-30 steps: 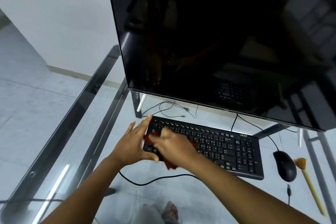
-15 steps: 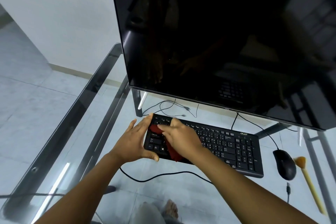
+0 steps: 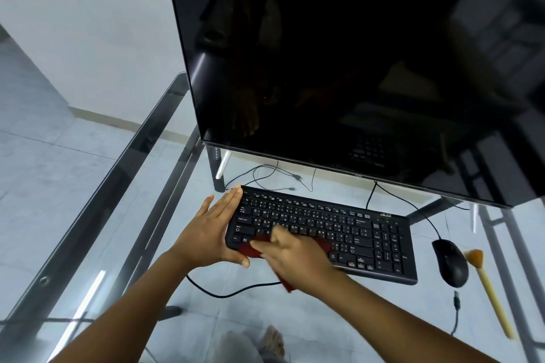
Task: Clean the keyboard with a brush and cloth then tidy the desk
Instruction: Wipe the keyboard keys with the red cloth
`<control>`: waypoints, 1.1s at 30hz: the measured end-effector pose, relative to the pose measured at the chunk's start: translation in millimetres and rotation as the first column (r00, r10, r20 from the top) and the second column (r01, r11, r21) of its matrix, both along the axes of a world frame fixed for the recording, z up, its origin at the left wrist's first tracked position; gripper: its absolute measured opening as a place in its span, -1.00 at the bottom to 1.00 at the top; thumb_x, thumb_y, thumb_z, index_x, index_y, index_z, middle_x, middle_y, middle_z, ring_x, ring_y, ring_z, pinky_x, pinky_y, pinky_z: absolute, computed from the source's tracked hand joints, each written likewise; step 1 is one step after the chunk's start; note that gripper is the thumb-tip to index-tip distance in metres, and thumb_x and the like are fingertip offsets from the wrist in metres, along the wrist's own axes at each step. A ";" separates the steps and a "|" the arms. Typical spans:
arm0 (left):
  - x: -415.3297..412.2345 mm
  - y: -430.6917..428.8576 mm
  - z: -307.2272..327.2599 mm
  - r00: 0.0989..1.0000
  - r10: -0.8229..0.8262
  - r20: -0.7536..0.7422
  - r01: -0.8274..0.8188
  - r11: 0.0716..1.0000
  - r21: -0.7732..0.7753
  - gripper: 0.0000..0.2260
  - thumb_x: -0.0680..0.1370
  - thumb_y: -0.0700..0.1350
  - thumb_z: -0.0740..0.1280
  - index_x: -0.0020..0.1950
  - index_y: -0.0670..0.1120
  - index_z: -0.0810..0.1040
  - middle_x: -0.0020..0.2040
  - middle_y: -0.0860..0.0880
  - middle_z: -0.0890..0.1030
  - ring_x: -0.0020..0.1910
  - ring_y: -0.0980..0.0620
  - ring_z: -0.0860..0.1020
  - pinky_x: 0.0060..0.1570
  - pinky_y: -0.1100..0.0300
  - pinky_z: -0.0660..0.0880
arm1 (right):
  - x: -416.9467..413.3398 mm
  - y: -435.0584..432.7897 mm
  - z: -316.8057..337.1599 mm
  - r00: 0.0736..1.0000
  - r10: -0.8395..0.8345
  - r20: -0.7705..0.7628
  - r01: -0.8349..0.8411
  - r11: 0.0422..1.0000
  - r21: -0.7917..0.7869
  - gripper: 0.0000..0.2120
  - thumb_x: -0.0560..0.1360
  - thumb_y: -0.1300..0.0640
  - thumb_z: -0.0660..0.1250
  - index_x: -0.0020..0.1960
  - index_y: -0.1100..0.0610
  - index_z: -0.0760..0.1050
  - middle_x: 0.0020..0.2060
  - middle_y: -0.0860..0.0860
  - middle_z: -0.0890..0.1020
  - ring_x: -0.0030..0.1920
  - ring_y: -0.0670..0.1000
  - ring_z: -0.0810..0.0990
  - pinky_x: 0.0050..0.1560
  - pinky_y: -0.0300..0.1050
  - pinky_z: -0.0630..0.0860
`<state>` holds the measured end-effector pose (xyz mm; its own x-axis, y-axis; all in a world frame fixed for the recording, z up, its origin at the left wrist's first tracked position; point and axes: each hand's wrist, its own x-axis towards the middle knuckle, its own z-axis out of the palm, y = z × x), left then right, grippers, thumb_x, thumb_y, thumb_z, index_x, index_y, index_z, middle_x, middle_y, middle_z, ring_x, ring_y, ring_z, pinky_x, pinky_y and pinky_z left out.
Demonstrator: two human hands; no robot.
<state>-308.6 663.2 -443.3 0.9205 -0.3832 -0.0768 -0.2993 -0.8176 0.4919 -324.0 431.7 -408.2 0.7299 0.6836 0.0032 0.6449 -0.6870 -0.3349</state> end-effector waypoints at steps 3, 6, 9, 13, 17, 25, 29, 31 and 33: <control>-0.4 0.4 -1.0 1.000 -0.016 0.020 0.016 1.000 0.002 0.22 0.21 0.52 0.36 0.58 -0.12 -0.14 0.59 0.02 -0.06 0.55 0.13 -0.07 0.50 -0.11 -0.04 | -0.3 39.8 -0.6 1.000 -0.020 0.018 0.019 1.000 0.023 -0.75 0.47 -0.03 0.24 0.11 -0.11 0.58 -0.28 -0.02 0.45 -0.51 0.01 0.49 -0.59 -0.25 0.39; -0.3 0.9 -1.3 1.000 -0.012 0.021 0.012 1.000 0.002 0.24 0.19 0.53 0.36 0.58 -0.11 -0.15 0.59 0.03 -0.07 0.55 0.14 -0.08 0.50 -0.06 -0.08 | -0.2 35.9 5.7 1.000 0.015 0.003 -0.015 1.000 -0.002 -0.74 0.49 -0.04 0.21 0.11 -0.11 0.57 -0.26 -0.01 0.45 -0.49 0.02 0.51 -0.58 -0.25 0.38; 0.4 -0.1 -0.9 1.000 -0.004 -0.003 0.004 1.000 -0.007 0.29 0.14 0.55 0.37 0.57 -0.08 -0.19 0.59 0.04 -0.10 0.54 0.16 -0.12 0.51 -0.07 -0.13 | -1.4 -11.0 7.1 1.000 0.022 0.004 -0.021 0.999 -0.042 -0.74 0.51 -0.01 0.25 0.18 -0.17 0.53 -0.27 -0.06 0.44 -0.50 -0.05 0.48 -0.63 -0.23 0.40; 1.8 0.3 -1.3 1.000 -0.018 -0.016 0.018 1.000 -0.020 0.28 0.15 0.56 0.35 0.56 -0.05 -0.24 0.58 0.06 -0.16 0.53 0.17 -0.17 0.51 -0.09 -0.16 | -8.2 -78.9 9.6 0.995 -0.064 -0.076 0.058 0.995 -0.081 -0.71 0.52 -0.04 0.18 0.20 -0.22 0.52 -0.27 -0.12 0.41 -0.51 -0.14 0.43 -0.59 -0.26 0.42; 3.8 -2.8 2.9 0.997 0.028 -0.072 -0.036 0.992 -0.119 0.25 0.18 0.53 0.38 0.55 0.03 -0.29 0.57 0.15 -0.17 0.51 0.25 -0.18 0.51 -0.05 -0.21 | 2.5 -87.6 19.8 0.980 -0.160 -0.121 0.155 0.987 -0.045 -0.67 0.54 -0.11 0.13 0.24 -0.19 0.51 -0.23 -0.15 0.36 -0.39 -0.12 0.45 -0.42 -0.27 0.38; -4.0 -11.3 0.9 0.988 0.143 -0.065 -0.152 0.974 -0.168 0.24 0.17 0.50 0.41 0.54 0.08 -0.31 0.58 0.12 -0.02 0.51 0.29 -0.07 0.50 0.10 -0.22 | 31.1 -3.3 17.0 0.999 0.042 -0.030 -0.044 0.997 -0.068 -0.68 0.57 0.03 0.24 0.31 -0.01 0.47 -0.16 0.06 0.51 -0.39 0.11 0.56 -0.44 -0.09 0.55; -4.5 -13.6 4.5 0.985 0.155 -0.073 -0.165 0.975 -0.152 0.24 0.17 0.52 0.38 0.53 0.09 -0.32 0.57 0.12 0.01 0.51 0.30 -0.06 0.49 0.15 -0.26 | 75.4 14.7 19.2 0.968 -0.247 0.045 0.250 0.967 -0.058 -0.69 0.61 0.04 0.18 0.32 -0.05 0.48 -0.07 0.05 0.51 -0.25 0.11 0.58 -0.26 -0.05 0.58; -5.1 -13.3 4.9 0.985 0.160 -0.066 -0.168 0.975 -0.143 0.24 0.16 0.53 0.38 0.52 0.10 -0.34 0.57 0.13 0.00 0.47 0.38 -0.12 0.49 0.17 -0.27 | 76.8 24.3 14.9 0.943 -0.332 0.016 0.332 0.943 -0.036 -0.69 0.62 0.02 0.15 0.32 -0.04 0.47 -0.01 0.06 0.51 -0.14 0.12 0.60 -0.15 -0.03 0.59; -5.8 -11.7 3.9 0.985 0.163 -0.052 -0.168 0.978 -0.124 0.25 0.16 0.54 0.37 0.52 0.08 -0.35 0.57 0.13 0.01 0.45 0.41 -0.12 0.50 0.16 -0.23 | 55.0 40.8 16.3 0.972 -0.209 -0.105 0.211 0.977 0.005 -0.70 0.61 0.00 0.16 0.31 -0.06 0.46 -0.05 0.06 0.50 -0.12 0.12 0.58 -0.17 -0.06 0.55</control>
<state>-314.4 651.5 -439.4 0.9691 -0.2348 -0.0761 -0.1425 -0.7841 0.6041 -269.0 472.5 -391.9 0.8542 0.5153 -0.0698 0.4482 -0.7976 -0.4038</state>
